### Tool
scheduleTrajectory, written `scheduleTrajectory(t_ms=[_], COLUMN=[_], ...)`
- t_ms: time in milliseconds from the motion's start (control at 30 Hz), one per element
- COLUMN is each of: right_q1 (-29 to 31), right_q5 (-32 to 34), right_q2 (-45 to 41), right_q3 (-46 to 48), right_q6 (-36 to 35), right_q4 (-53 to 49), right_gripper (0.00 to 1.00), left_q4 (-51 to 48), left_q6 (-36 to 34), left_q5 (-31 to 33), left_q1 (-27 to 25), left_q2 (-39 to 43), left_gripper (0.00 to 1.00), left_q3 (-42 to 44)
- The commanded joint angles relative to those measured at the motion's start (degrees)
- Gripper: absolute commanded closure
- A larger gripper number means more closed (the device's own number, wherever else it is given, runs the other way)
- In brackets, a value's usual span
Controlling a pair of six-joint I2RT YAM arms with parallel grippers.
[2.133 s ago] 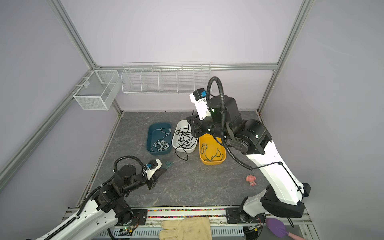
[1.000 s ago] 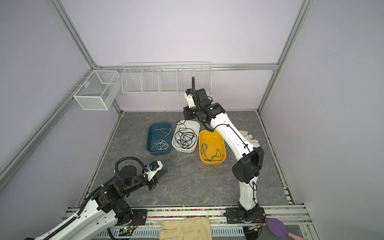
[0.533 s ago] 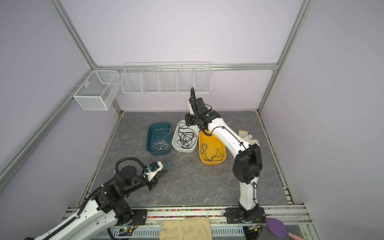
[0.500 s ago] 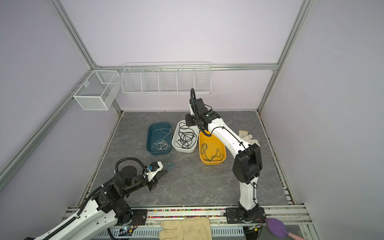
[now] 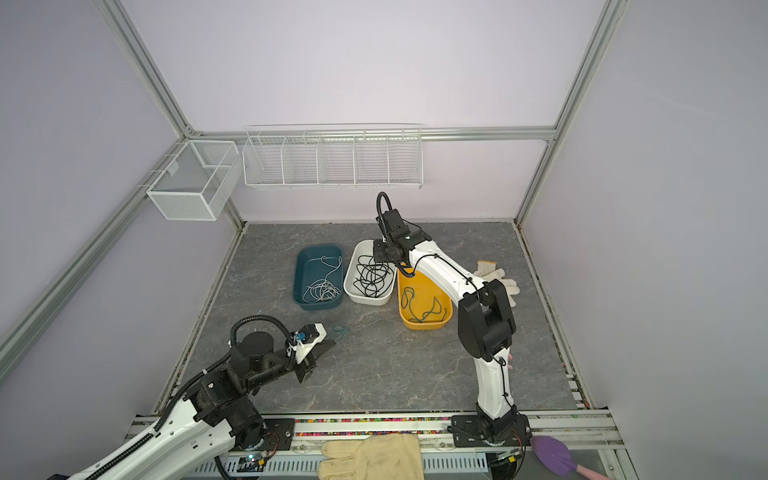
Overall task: Untangle the cables
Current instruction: 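Lower the black cable into the white tub and open the right gripper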
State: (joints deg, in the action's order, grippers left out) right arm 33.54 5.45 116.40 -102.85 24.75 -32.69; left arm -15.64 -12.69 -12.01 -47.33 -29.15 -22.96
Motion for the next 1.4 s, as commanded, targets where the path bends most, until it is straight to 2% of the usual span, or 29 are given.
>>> scheduleTrajectory(t_ms=[0,267,533,767,967,1367], right_q1=[0.8,1.4,1.6,1.8,2.1,2.2], right_q5=[-2.3,-3.5,-8.1,-12.6,-10.3,-8.7], right_q2=[2.2,6.9,12.6,14.2,12.5,7.5], right_q3=[-0.2,-0.7,-4.4,-6.9,-9.3,-12.6], right_q6=[1.2,2.3,2.2,0.7,-0.1,-1.9], right_q4=[-0.6,-2.1,-4.5,-5.7,-9.1,-14.0], right_gripper=[0.93,0.93,0.93,0.93,0.93,0.75], left_q4=[0.6,0.6,0.5,0.5,0.5,0.3], left_q6=[-1.1,-1.2,-1.4,-1.5,-1.5,-1.6], left_q5=[-0.1,-0.2,-0.1,0.0,0.0,0.1], left_q1=[-0.4,-0.4,-0.5,-0.6,-0.6,-0.7], left_q2=[0.5,0.6,0.8,0.8,0.8,0.8], left_gripper=[1.0,1.0,1.0,1.0,1.0,1.0], left_q3=[0.6,0.7,0.7,0.8,0.8,0.8])
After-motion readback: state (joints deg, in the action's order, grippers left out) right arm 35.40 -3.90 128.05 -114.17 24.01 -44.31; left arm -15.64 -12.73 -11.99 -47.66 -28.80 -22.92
